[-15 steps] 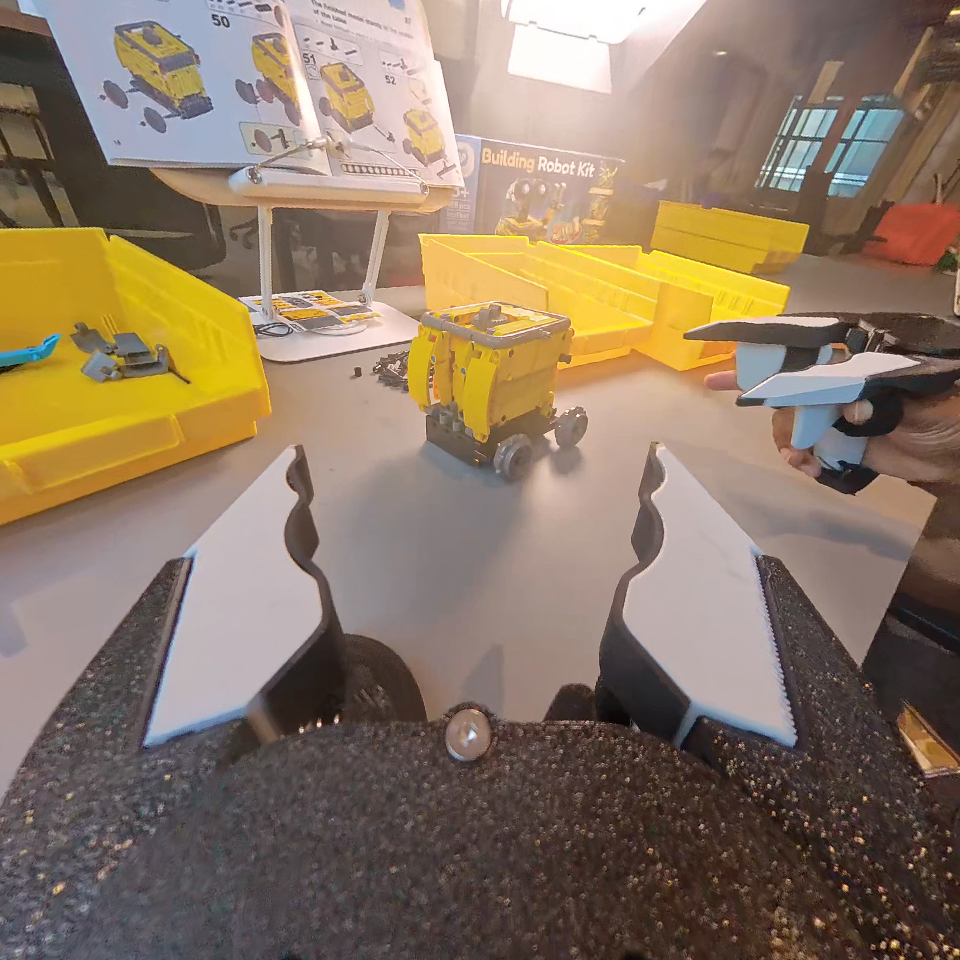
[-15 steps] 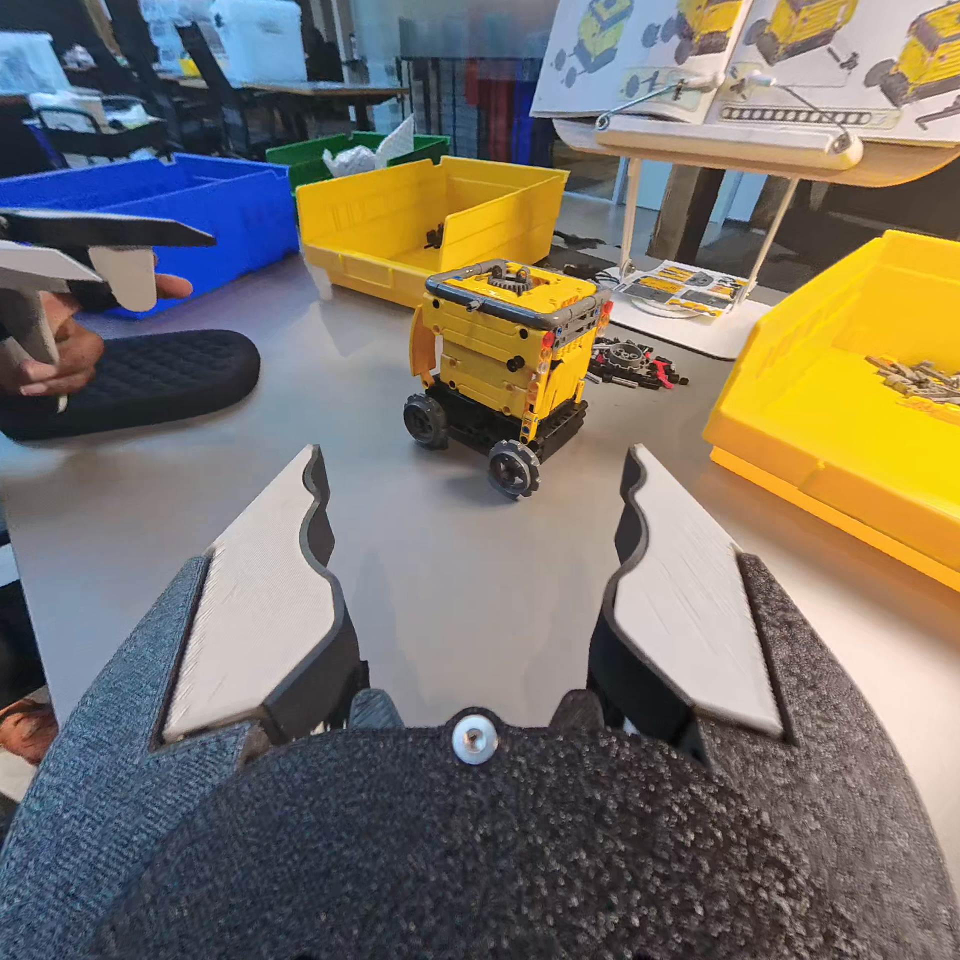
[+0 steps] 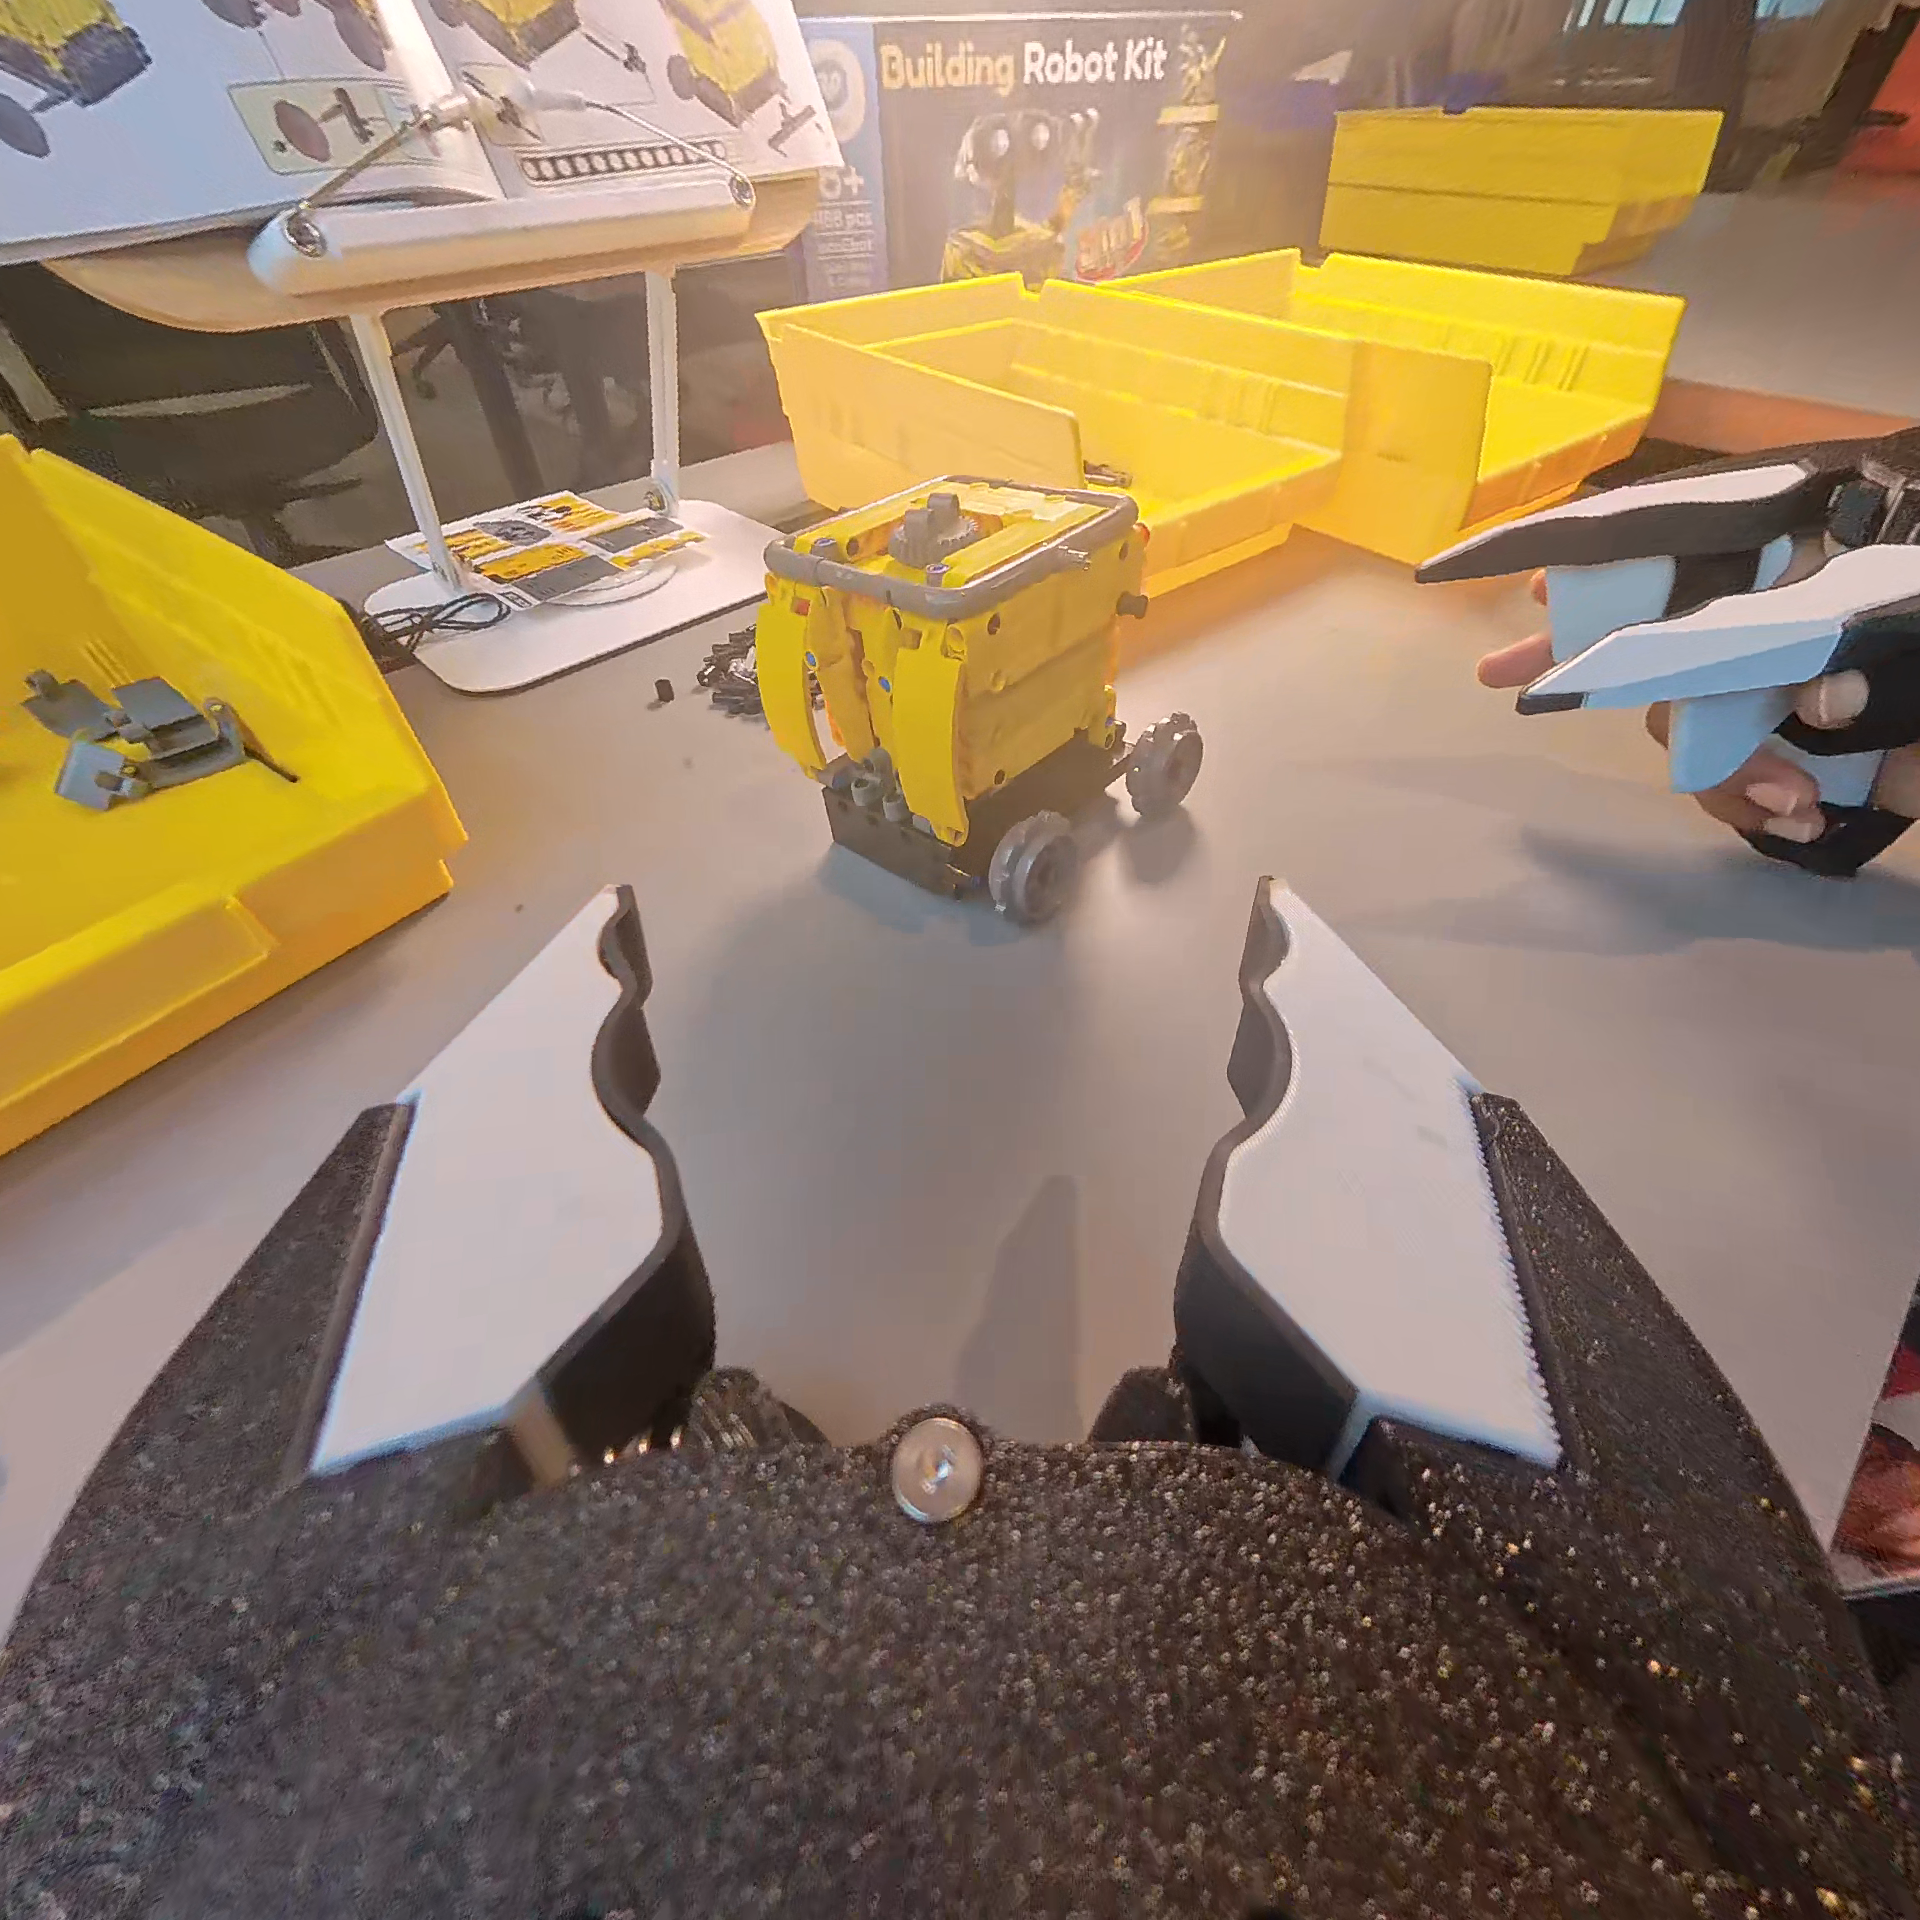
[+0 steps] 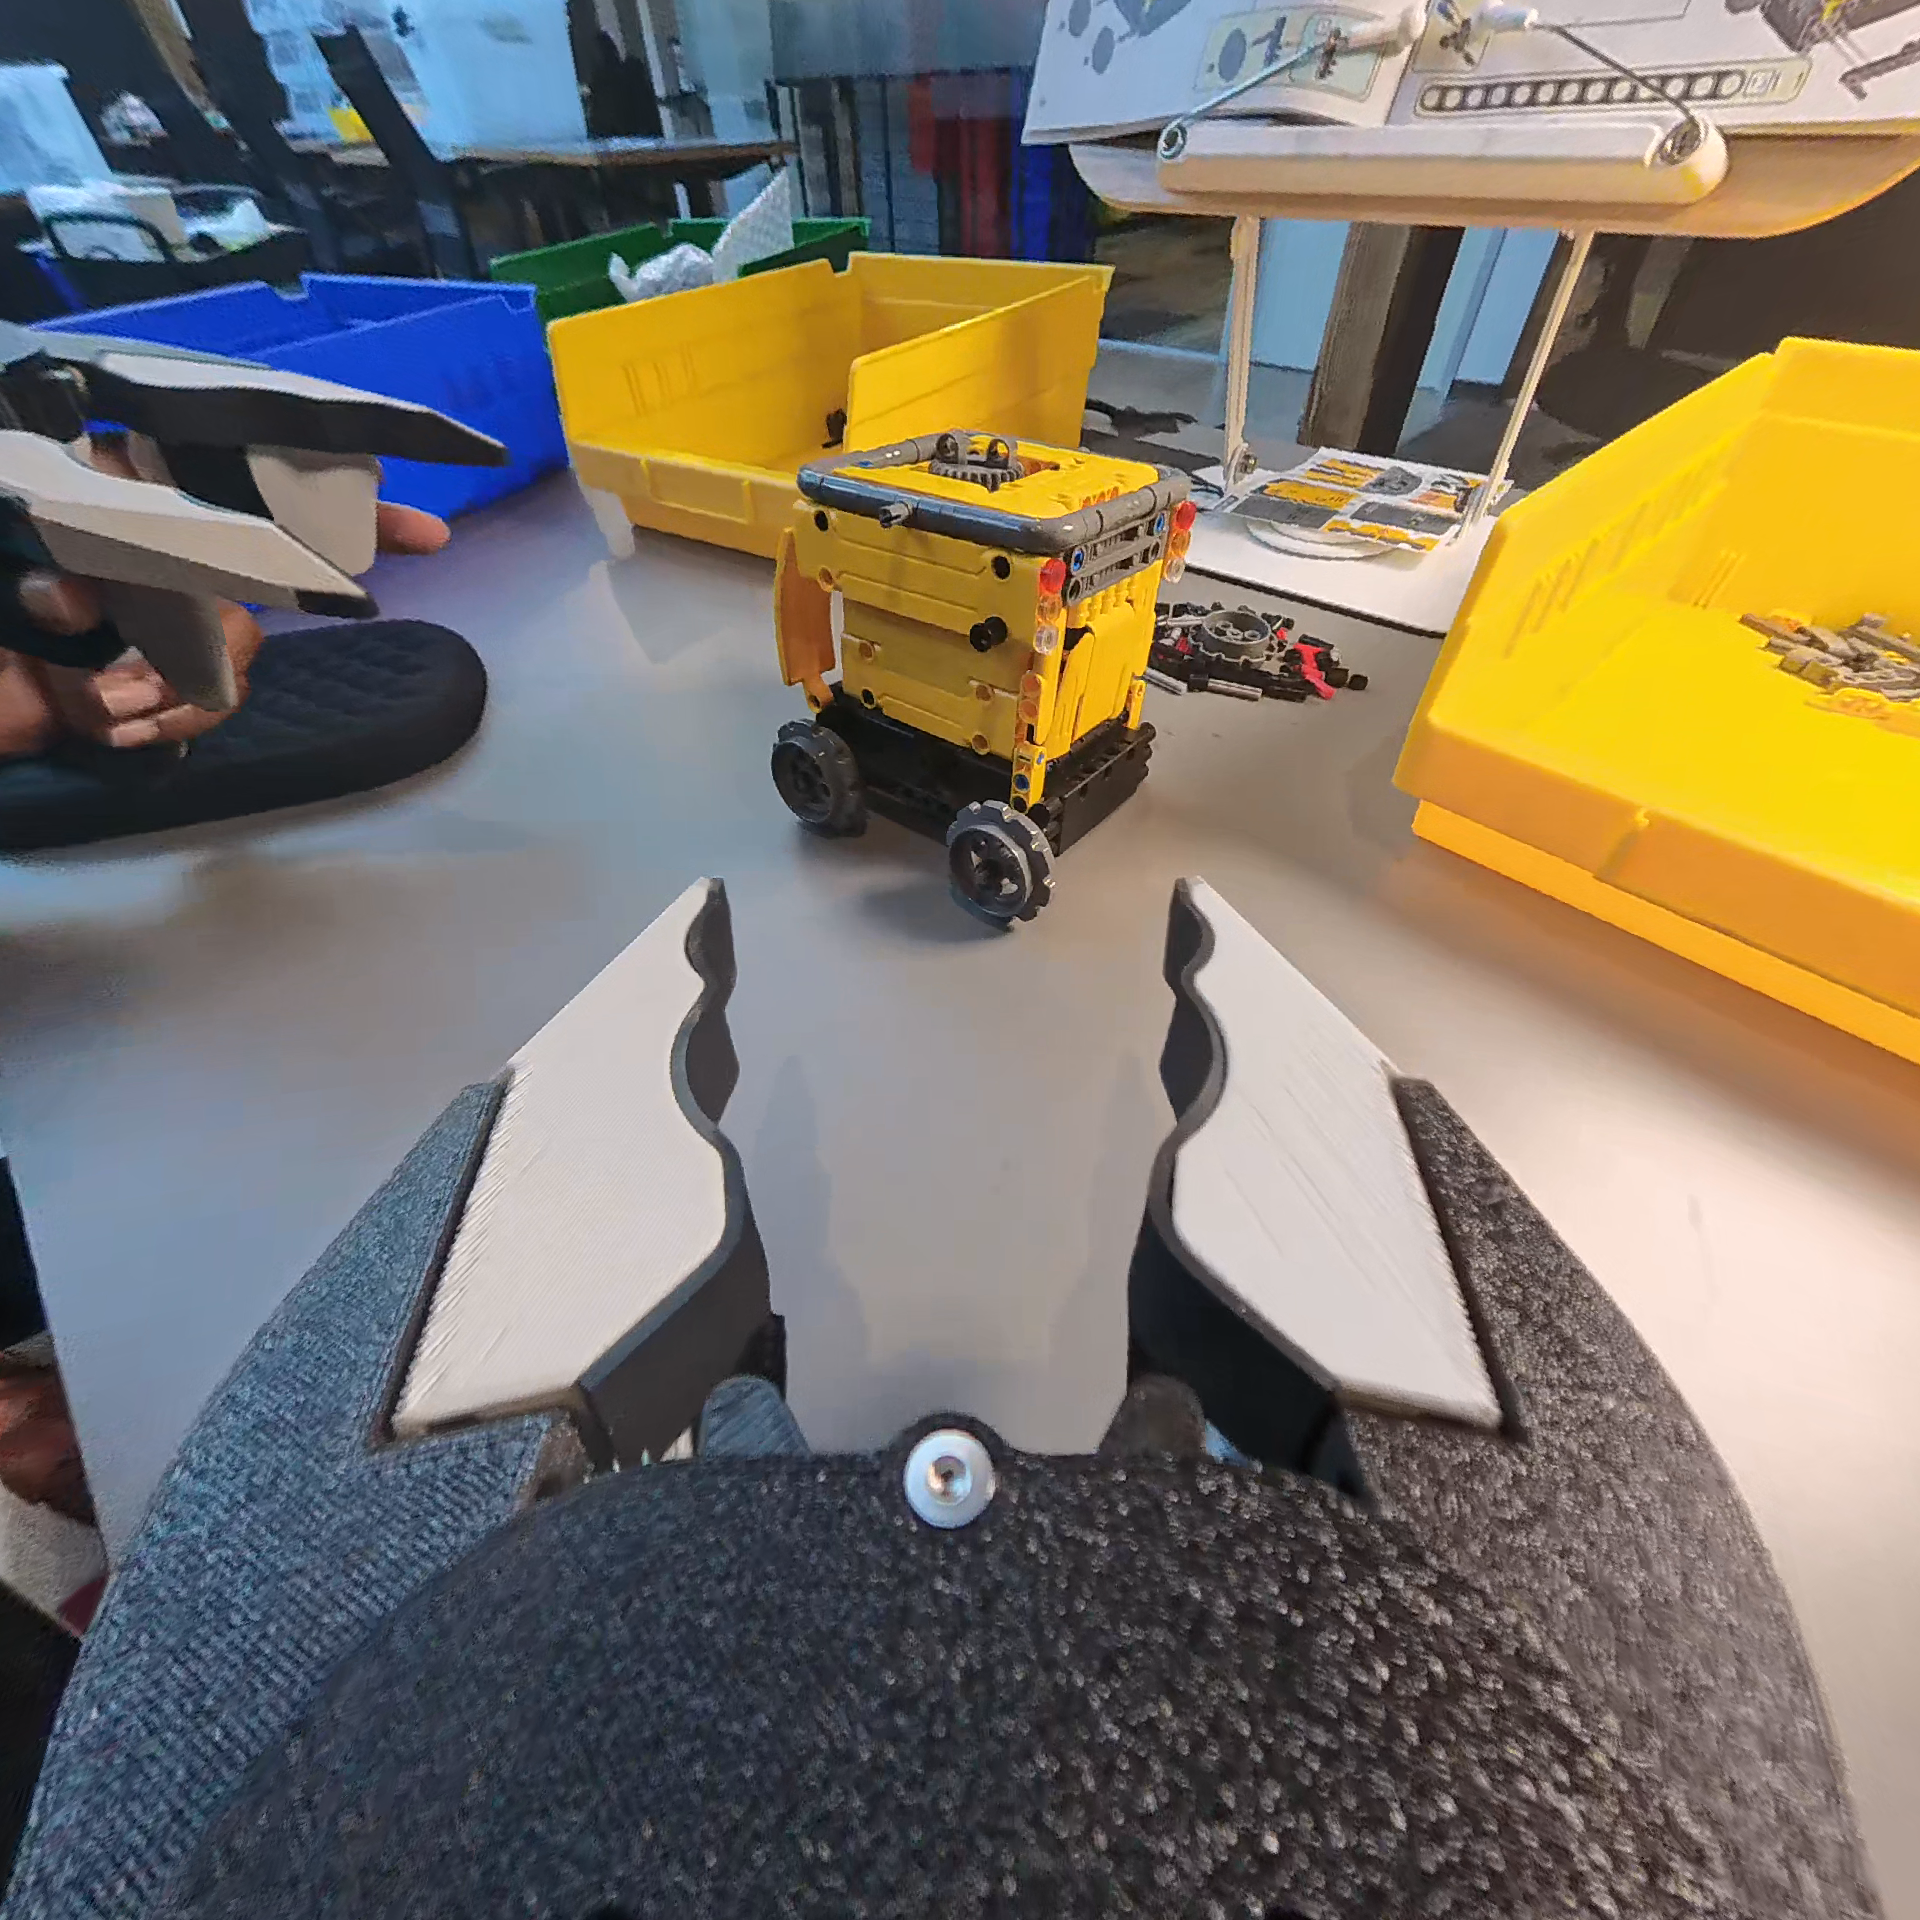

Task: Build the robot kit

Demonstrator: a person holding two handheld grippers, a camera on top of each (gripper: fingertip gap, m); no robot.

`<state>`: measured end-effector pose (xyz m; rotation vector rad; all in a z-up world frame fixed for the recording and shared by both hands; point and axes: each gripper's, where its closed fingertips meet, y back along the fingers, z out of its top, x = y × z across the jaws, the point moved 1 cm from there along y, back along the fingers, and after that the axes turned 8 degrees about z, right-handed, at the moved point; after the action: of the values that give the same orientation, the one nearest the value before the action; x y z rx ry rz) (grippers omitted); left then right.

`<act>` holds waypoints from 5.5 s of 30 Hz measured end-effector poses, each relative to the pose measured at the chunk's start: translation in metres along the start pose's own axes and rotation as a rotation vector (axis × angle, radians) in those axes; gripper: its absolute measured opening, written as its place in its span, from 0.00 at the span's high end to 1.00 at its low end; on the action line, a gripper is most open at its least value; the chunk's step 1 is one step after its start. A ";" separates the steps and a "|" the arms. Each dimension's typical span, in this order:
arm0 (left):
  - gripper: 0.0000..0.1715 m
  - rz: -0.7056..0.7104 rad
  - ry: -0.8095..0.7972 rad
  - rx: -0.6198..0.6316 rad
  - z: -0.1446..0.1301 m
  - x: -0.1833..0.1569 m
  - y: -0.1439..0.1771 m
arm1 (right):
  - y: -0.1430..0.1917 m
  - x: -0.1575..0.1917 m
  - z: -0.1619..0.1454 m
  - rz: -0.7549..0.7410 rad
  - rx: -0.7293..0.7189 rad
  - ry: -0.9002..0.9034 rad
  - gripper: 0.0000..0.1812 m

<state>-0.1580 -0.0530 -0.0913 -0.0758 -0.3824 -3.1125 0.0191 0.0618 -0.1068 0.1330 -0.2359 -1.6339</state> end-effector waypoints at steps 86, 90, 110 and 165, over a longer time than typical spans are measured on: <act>0.64 -0.173 0.080 0.093 0.006 0.032 -0.029 | -0.161 -0.017 0.003 0.374 0.295 0.162 0.46; 0.59 -0.236 0.007 0.126 0.005 0.031 -0.045 | -0.163 -0.030 0.004 0.574 0.329 0.250 0.45; 0.64 -0.316 -0.165 0.115 -0.016 0.020 -0.104 | -0.134 -0.045 0.003 0.361 0.255 0.238 0.70; 0.67 0.090 -0.073 -0.242 0.038 0.101 -0.082 | -0.104 -0.058 0.055 0.226 -0.098 0.176 0.59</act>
<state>-0.2580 0.0355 -0.0691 -0.2014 -0.0003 -3.0562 -0.0898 0.1299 -0.0808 0.1689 -0.0340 -1.3964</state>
